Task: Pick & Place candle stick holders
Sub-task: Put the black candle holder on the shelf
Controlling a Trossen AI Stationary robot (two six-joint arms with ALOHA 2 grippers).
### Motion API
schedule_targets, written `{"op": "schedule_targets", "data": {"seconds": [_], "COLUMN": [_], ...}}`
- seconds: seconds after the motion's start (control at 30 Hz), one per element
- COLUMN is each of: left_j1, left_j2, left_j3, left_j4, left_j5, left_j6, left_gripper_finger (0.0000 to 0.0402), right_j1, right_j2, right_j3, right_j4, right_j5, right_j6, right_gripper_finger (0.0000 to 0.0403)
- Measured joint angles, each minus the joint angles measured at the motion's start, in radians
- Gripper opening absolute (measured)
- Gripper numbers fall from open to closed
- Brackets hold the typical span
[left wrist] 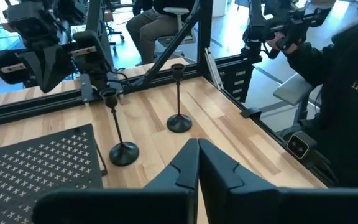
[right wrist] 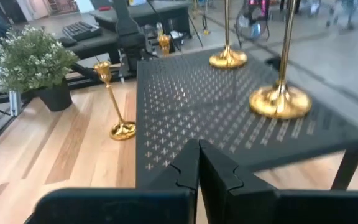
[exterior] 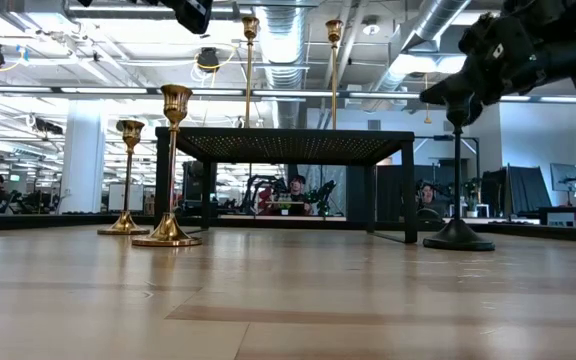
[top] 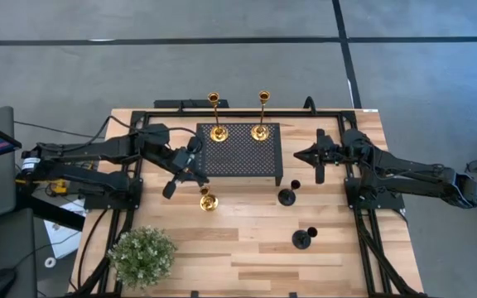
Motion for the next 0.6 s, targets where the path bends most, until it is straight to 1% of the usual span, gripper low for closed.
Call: {"op": "schedule_targets", "data": {"seconds": [0.07, 0.2, 0.33, 0.37, 0.43, 0.5, 0.6], "left_j1": [-0.006, -0.033, -0.097, -0.120, -0.171, -0.218, -0.290], "left_j2": [0.000, -0.004, -0.026, -0.032, -0.052, -0.078, -0.128], "left_j3": [-0.018, -0.058, -0.086, -0.090, -0.099, -0.113, -0.147], "left_j4": [0.005, 0.024, 0.057, 0.072, 0.081, 0.076, 0.076], "left_j5": [-0.032, -0.149, -0.169, -0.189, -0.289, -0.423, -0.587], "left_j6": [0.018, 0.026, 0.025, 0.025, 0.025, 0.025, 0.013], "left_gripper_finger": [0.0006, 0.0004, 0.0004, 0.0003, 0.0004, 0.0003, 0.0003], "right_j1": [0.000, 0.000, 0.009, 0.014, 0.024, 0.033, 0.033], "right_j2": [0.000, 0.001, 0.001, 0.001, 0.001, 0.001, 0.001], "right_j3": [0.000, 0.000, 0.000, 0.000, 0.000, 0.000, 0.000], "right_j4": [-0.033, -0.050, -0.027, -0.020, -0.016, -0.007, -0.004], "right_j5": [0.000, 0.000, 0.000, 0.000, 0.000, 0.002, 0.003], "right_j6": [0.025, 0.028, 0.027, 0.024, 0.007, 0.004, 0.004], "right_gripper_finger": [0.0001, 0.0001, 0.0001, 0.0001, 0.0001, 0.0001, 0.0001]}}
